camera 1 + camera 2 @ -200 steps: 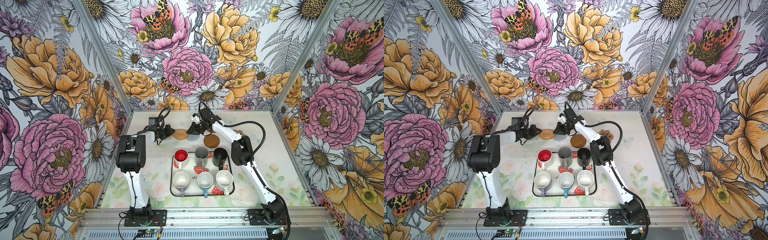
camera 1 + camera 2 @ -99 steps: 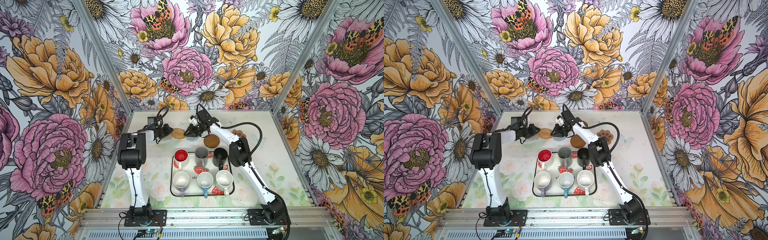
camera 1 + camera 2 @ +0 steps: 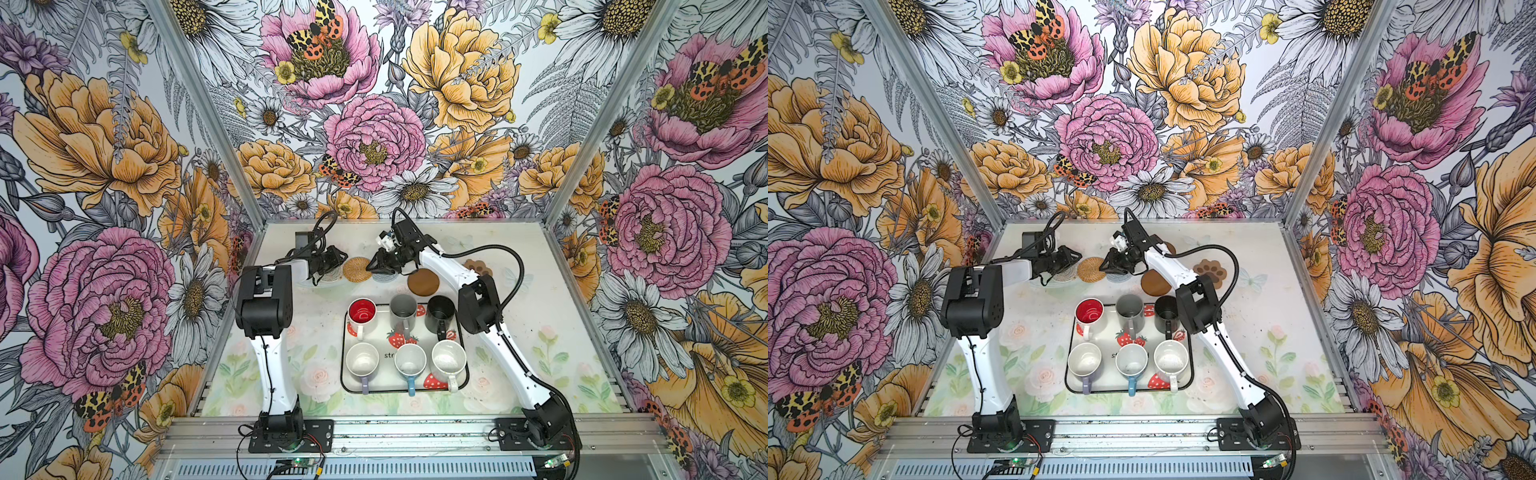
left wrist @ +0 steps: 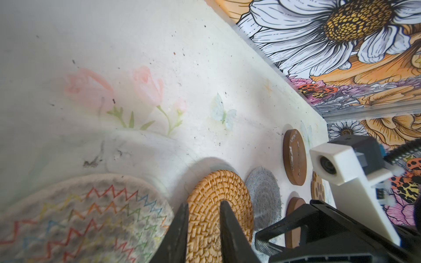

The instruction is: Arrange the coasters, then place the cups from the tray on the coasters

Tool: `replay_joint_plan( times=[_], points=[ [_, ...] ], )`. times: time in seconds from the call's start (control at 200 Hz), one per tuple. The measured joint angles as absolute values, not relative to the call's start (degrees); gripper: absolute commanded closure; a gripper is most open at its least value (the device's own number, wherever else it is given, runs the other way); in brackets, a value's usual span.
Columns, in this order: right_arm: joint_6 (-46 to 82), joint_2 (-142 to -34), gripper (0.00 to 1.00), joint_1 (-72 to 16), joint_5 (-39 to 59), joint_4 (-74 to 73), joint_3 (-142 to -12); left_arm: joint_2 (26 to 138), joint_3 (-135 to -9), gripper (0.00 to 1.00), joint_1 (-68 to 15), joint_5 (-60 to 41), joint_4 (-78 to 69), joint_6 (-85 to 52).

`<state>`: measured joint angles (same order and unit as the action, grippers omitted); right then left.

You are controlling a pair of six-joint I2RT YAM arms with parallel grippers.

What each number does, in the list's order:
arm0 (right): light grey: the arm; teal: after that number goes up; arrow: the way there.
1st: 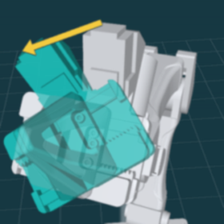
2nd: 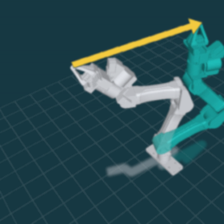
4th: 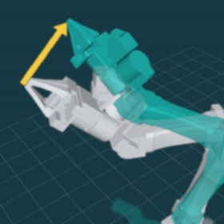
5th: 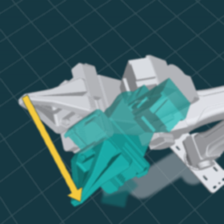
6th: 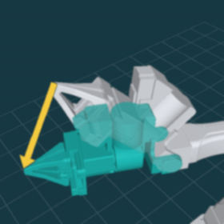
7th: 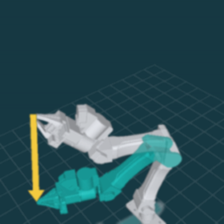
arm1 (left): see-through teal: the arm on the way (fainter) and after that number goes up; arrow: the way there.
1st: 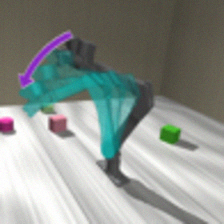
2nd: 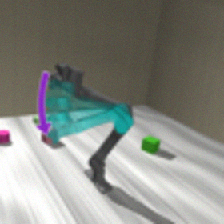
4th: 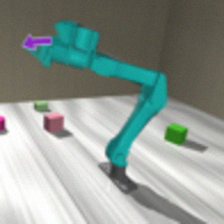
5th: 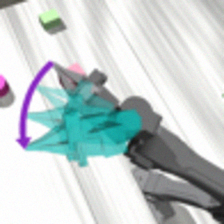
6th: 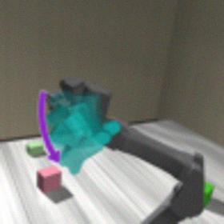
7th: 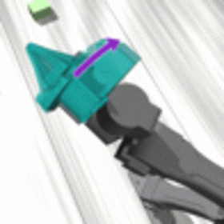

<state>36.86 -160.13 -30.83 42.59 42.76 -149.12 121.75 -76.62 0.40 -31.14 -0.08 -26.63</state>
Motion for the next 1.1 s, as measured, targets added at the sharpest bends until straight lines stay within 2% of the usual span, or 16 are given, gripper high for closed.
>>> replay_joint_plan(
  times=[0.265,0.47,0.736,1.101],
  points=[
    [36.42,-159.72,0.66,-30.59,43.83,42.76,-148.73,116.97,-75.09,0.73,1.23,-28.47,2.63,-25.45],
    [34.81,-154.52,0.80,-29.15,42.81,42.72,-143.50,111.31,-76.69,0.76,1.91,-22.06,11.57,-20.69],
    [33.23,-151.39,0.94,-25.71,38.70,42.39,-139.70,113.38,-76.99,0.81,2.55,-20.49,16.58,-19.49],
    [33.39,-152.35,0.96,-25.89,35.51,42.52,-139.57,119.79,-78.39,0.83,3.22,-21.26,16.47,-20.58]
  ],
)
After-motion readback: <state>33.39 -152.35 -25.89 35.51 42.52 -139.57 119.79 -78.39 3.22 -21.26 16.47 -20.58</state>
